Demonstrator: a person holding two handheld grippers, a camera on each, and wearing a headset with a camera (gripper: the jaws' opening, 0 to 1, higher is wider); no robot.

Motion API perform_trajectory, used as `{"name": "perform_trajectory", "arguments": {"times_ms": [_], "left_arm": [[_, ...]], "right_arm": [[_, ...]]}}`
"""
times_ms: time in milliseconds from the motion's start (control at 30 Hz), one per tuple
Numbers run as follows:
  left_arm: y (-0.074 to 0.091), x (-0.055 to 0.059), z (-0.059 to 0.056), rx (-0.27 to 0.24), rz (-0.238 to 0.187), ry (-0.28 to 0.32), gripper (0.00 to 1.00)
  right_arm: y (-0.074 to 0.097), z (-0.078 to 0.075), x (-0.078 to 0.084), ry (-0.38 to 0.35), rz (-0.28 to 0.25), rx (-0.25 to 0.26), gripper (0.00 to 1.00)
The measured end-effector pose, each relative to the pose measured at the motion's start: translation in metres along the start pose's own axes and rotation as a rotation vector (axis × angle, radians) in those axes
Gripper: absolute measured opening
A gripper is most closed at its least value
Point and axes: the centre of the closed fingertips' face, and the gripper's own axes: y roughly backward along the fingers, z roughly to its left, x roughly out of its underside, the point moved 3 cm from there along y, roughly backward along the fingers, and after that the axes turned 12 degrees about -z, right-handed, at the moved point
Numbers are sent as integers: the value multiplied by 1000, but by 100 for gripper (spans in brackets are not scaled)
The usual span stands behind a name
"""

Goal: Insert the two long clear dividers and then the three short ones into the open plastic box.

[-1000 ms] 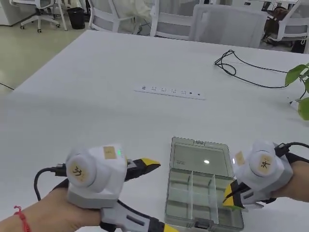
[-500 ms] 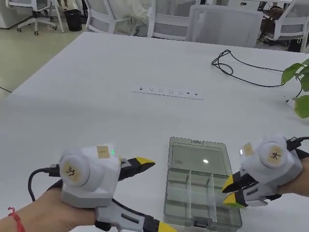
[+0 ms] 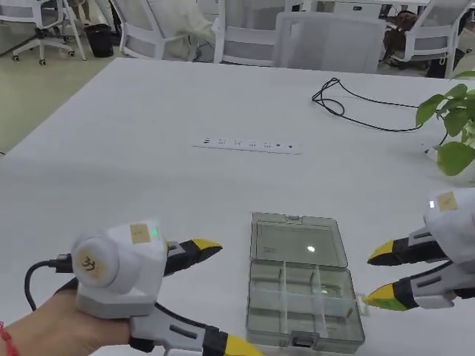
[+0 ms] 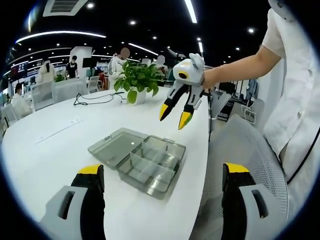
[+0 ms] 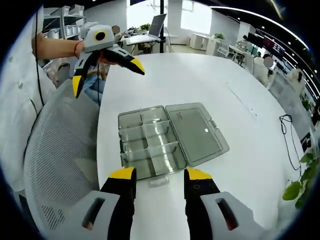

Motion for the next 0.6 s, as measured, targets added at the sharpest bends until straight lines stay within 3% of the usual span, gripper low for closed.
{"name": "perform_trajectory", "arguments": {"times_ms": [600], "left_arm": [[10, 4, 3, -18, 30, -13, 100]], "right_arm": [[37, 18, 21, -78, -92, 91, 64]]}}
